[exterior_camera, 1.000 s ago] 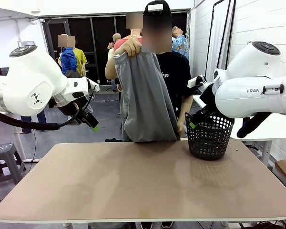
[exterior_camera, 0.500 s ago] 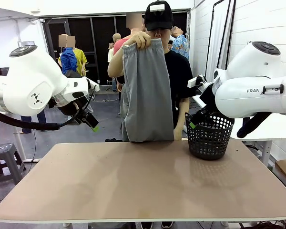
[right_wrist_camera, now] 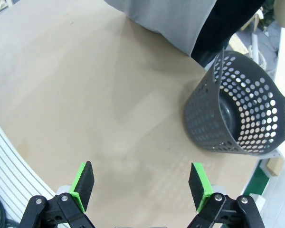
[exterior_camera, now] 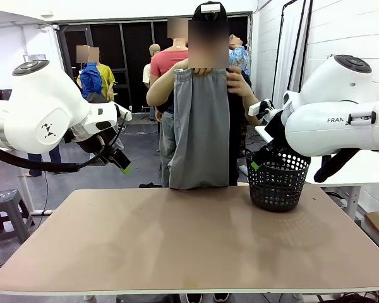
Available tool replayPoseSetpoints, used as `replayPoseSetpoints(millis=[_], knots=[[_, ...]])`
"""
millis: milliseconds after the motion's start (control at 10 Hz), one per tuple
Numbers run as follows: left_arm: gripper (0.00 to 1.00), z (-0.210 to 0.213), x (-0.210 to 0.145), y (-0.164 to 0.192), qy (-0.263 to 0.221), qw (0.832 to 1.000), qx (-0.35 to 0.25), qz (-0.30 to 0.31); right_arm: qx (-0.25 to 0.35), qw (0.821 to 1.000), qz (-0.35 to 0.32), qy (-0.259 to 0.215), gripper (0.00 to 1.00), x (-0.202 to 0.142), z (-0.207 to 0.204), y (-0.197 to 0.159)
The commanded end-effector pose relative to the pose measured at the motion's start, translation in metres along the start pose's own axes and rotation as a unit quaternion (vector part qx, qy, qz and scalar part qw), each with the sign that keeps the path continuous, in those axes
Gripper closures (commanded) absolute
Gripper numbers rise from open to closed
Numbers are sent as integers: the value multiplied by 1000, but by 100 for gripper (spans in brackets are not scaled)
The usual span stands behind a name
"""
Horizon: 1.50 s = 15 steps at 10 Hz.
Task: Fold the training pants.
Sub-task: Grab both ends of the Training pants handed by a person.
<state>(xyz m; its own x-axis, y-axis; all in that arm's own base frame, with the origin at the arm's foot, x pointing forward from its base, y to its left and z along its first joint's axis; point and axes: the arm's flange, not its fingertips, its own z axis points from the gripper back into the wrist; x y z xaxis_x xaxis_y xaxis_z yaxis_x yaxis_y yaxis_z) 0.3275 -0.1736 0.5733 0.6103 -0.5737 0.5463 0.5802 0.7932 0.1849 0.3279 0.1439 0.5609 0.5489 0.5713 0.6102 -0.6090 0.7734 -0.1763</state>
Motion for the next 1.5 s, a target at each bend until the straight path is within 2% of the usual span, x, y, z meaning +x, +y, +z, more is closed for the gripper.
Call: replayPoseSetpoints(millis=[0,1400], knots=[[0,-1,0,-1,-1,1000,-2,-1,4,1000,-1,2,0,0,-2,0],[0,-1,0,-1,-1,1000,-2,-1,4,1000,-1,2,0,0,-2,0]])
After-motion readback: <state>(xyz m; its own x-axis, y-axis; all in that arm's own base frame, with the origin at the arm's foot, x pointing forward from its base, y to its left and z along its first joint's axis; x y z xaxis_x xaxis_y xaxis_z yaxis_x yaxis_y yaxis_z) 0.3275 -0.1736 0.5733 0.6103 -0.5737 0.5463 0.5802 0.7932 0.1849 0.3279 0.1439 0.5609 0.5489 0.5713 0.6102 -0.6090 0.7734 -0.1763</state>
